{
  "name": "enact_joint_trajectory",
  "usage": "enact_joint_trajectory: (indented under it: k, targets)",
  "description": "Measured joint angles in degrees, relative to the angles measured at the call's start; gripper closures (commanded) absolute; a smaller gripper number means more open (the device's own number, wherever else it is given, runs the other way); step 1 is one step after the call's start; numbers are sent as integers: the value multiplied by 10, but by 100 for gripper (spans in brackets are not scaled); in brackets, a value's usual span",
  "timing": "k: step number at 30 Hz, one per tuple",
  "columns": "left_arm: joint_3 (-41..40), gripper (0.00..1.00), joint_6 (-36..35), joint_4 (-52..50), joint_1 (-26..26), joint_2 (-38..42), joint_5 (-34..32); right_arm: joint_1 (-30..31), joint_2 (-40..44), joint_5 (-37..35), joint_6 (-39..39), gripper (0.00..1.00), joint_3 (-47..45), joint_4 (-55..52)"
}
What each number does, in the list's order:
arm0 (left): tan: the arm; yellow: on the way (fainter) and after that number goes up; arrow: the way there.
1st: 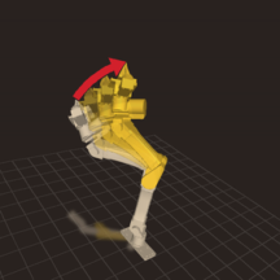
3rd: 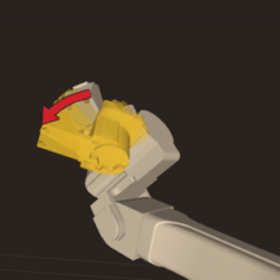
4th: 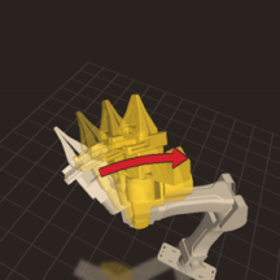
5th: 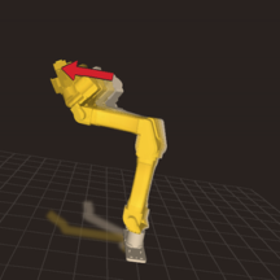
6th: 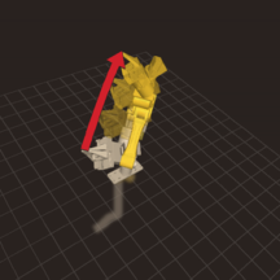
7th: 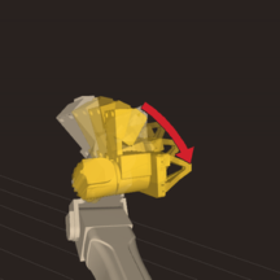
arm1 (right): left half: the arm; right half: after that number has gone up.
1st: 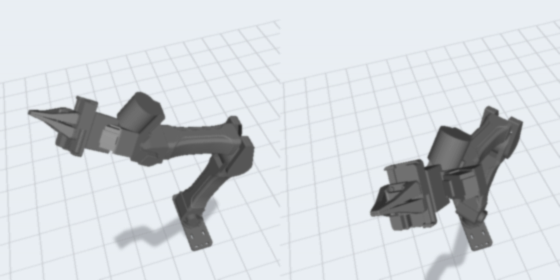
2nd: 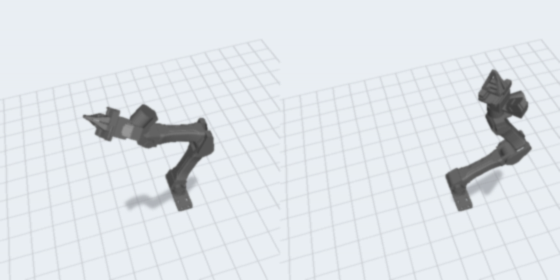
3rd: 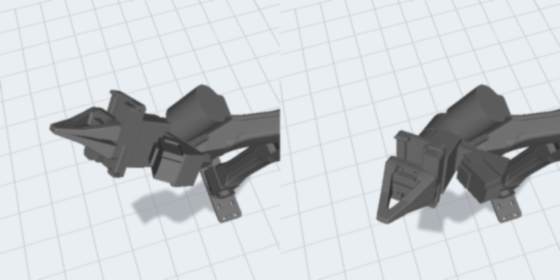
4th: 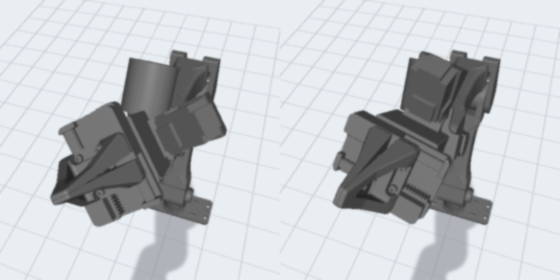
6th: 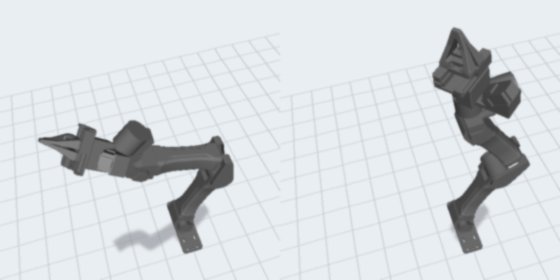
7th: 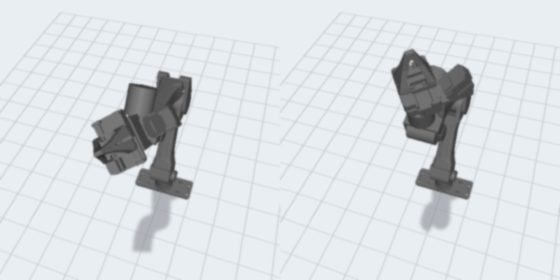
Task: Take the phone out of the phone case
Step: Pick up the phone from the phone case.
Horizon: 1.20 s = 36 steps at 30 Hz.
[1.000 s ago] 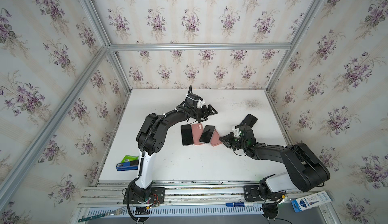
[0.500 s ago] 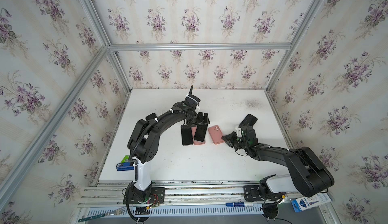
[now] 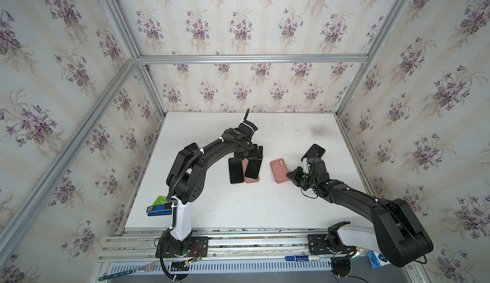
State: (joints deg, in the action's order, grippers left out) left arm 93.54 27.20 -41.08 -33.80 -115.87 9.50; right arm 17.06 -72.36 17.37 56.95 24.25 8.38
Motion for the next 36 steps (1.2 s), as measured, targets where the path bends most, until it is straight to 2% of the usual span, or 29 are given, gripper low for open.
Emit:
enact_joint_trajectory:
  k: [7,21,36]
  targets:
    - [63,1,-33,-39,-20,-43,-39,-3,7,-1,-4,100,0,-3]
    - [131,1,-64,-78,-55,-118,-109,-6,13,4,-4,100,-1,-3]
    - [140,3,-67,-93,-67,-147,-154,-10,28,9,-4,100,-8,-3]
